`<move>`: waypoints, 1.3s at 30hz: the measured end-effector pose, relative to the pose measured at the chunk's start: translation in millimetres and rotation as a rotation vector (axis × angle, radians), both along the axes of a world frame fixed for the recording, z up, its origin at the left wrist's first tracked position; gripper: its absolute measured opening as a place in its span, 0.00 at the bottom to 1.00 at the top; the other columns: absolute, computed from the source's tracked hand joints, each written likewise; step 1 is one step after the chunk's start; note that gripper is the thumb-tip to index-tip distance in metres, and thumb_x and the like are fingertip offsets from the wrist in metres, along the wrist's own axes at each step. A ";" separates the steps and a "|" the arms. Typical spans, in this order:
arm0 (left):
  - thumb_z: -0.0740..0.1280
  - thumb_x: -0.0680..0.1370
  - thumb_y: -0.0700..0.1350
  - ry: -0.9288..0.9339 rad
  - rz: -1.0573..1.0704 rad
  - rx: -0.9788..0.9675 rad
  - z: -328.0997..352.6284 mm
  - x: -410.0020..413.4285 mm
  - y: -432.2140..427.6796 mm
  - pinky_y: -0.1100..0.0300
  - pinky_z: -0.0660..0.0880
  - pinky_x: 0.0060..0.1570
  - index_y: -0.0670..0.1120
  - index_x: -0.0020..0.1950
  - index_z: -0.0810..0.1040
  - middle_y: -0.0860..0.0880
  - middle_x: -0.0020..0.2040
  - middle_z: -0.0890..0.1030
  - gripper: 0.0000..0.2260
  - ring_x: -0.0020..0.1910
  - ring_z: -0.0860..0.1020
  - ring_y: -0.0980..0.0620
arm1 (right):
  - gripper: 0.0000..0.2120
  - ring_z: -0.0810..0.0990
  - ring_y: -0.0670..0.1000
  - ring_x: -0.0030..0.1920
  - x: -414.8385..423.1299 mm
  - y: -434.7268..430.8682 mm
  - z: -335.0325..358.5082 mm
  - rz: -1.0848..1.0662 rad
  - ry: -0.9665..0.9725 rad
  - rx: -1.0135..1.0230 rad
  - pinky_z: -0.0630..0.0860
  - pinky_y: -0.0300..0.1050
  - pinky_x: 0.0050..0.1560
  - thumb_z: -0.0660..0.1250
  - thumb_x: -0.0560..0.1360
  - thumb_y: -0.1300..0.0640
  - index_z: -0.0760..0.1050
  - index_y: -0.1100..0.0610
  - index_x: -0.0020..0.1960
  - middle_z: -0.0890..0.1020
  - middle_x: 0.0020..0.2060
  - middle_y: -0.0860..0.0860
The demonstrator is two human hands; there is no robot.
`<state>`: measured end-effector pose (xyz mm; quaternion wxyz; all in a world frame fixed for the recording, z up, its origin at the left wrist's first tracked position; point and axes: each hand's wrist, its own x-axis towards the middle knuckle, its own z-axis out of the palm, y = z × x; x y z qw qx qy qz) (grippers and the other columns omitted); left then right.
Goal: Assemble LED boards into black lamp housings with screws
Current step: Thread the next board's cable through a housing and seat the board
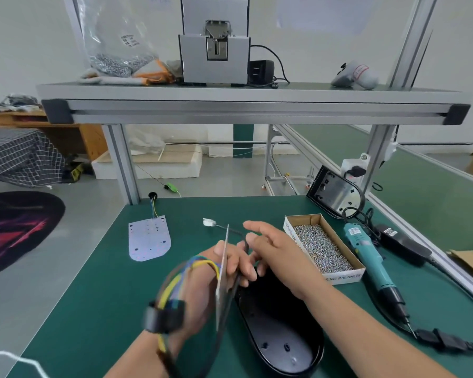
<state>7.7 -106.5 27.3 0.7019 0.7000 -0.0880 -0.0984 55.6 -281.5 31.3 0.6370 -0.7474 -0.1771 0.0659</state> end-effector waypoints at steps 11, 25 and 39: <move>0.73 0.76 0.67 -0.004 -0.027 -0.250 5.9 -21.9 13.7 0.55 0.82 0.42 0.42 0.64 0.84 0.31 0.54 0.85 0.31 0.42 0.86 0.41 | 0.10 0.80 0.50 0.34 18.5 -28.5 6.5 -0.235 -0.091 0.337 0.79 0.40 0.32 0.72 0.78 0.63 0.85 0.50 0.52 0.80 0.35 0.50; 0.74 0.78 0.47 0.164 -0.142 -0.206 14.8 -31.7 18.7 0.59 0.73 0.35 0.45 0.41 0.77 0.44 0.40 0.79 0.10 0.34 0.76 0.49 | 0.06 0.87 0.55 0.36 34.2 -42.4 -9.7 -0.563 -0.143 0.277 0.84 0.44 0.39 0.72 0.80 0.66 0.83 0.56 0.48 0.86 0.36 0.57; 0.79 0.70 0.42 0.112 0.103 -0.155 8.8 -19.4 39.4 0.57 0.77 0.34 0.46 0.41 0.80 0.40 0.43 0.83 0.08 0.37 0.81 0.44 | 0.11 0.88 0.59 0.50 32.6 -59.8 2.5 -0.568 -0.048 0.777 0.85 0.49 0.52 0.62 0.83 0.70 0.72 0.58 0.61 0.80 0.51 0.60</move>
